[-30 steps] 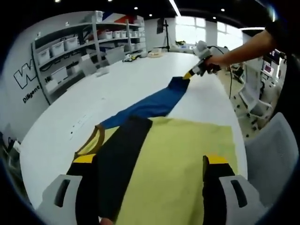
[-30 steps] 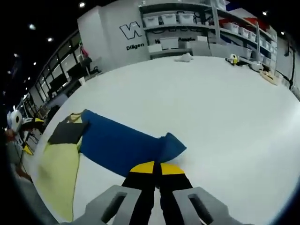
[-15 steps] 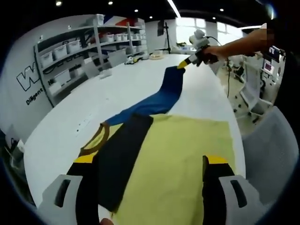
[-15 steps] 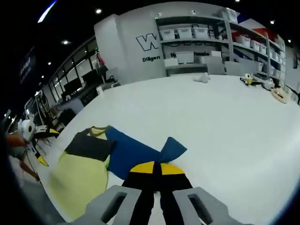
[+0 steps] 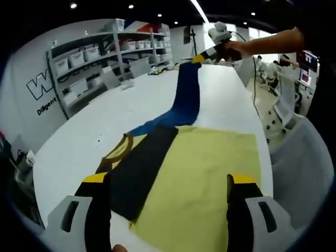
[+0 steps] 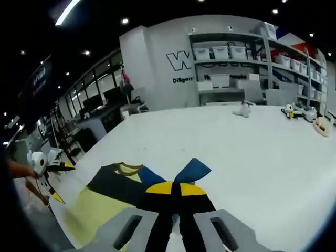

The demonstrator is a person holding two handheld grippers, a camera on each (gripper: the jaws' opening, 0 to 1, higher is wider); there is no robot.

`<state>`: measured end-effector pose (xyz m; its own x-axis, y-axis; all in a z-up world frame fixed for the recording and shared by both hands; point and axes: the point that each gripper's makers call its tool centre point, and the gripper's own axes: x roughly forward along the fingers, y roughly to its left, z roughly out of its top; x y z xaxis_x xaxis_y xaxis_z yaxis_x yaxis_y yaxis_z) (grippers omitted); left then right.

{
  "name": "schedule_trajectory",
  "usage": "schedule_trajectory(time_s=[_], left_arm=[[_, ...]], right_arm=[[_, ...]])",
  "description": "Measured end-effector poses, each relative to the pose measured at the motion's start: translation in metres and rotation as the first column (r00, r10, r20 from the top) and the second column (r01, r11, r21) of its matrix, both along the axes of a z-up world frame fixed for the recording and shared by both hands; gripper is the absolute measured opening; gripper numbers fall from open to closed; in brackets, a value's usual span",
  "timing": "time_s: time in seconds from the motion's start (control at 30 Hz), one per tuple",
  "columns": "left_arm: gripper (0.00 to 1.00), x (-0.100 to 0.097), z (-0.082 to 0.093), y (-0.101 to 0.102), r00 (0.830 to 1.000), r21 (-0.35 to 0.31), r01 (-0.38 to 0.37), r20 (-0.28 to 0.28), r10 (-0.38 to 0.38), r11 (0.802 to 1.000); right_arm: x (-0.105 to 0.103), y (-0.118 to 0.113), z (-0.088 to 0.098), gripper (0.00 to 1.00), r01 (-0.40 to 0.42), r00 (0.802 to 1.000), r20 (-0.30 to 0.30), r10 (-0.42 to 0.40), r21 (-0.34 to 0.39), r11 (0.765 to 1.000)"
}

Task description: Fold the garment on the visible template until the final outline fits inside the template.

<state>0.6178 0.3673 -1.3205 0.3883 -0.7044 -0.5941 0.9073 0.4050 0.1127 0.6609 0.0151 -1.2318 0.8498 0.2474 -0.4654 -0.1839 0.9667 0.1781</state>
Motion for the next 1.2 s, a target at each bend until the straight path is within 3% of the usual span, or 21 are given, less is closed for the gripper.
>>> schedule_trajectory(time_s=[0.17,0.37,0.8,0.97,1.2], left_arm=[[0.88,-0.002,0.001,0.008,1.000,-0.008,-0.011,0.005,0.011,1.000],[0.89,-0.002,0.003,0.015,1.000,-0.013,-0.027,0.013,0.027,1.000],[0.89,0.004,0.008,0.033,0.997,-0.034,-0.072,0.022,0.073,0.997],[0.89,-0.001,0.005,0.041,0.996,-0.034,-0.081,0.019,0.082,0.996],[0.89,-0.005,0.000,0.057,0.995,-0.029,-0.096,0.013,0.097,0.995]], right_arm=[[0.012,0.003,0.021,0.00,-0.008,0.999,0.034,0.009,-0.029,1.000],[0.028,-0.009,0.042,0.00,0.004,0.998,0.064,0.000,-0.063,0.998],[0.052,-0.022,0.060,0.00,0.032,0.996,0.089,-0.024,-0.089,0.995],[0.062,-0.013,0.067,0.00,0.027,0.995,0.101,-0.018,-0.089,0.996],[0.074,0.021,0.081,0.00,-0.025,0.992,0.125,0.035,-0.079,0.997]])
